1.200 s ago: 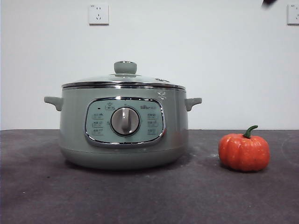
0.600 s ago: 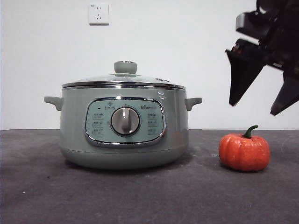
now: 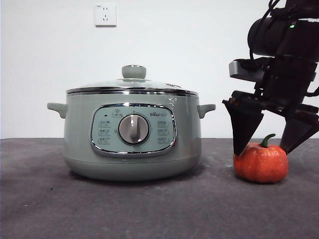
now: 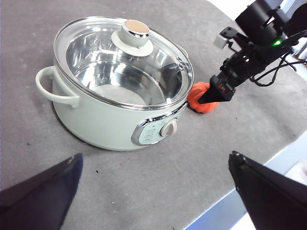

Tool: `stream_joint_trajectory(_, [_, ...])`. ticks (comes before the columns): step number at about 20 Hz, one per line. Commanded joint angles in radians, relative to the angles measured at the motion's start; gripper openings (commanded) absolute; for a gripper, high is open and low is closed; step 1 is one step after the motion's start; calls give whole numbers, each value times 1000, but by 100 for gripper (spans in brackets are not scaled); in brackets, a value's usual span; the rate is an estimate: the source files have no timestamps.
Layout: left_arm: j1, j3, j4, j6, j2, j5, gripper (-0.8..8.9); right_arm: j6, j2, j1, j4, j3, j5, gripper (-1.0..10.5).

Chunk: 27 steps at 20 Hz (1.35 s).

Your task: Pick up the pumpkin,open the lid,put the pumpkin in the pot,close the lid

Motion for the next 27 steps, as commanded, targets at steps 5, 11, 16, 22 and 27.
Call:
stream_joint_trajectory(5, [0, 3, 9, 2, -1, 1, 754, 0, 11, 7, 5, 1, 11, 408])
stream_joint_trajectory(11, [0, 3, 9, 2, -1, 1, 754, 8, 11, 7, -6, 1, 6, 83])
stream_joint_trajectory(16, [0, 3, 21, 2, -1, 0, 754, 8, -16, 6, -10, 1, 12, -12])
stream_joint_trajectory(22, [-11, 54, 90, -21, 111, -3, 753, 48, -282, 8, -39, 1, 11, -12])
stream_joint_trajectory(27, [-102, 187, 188, -19, 318, -63, 753, 48, -532, 15, -86, 1, 6, -12])
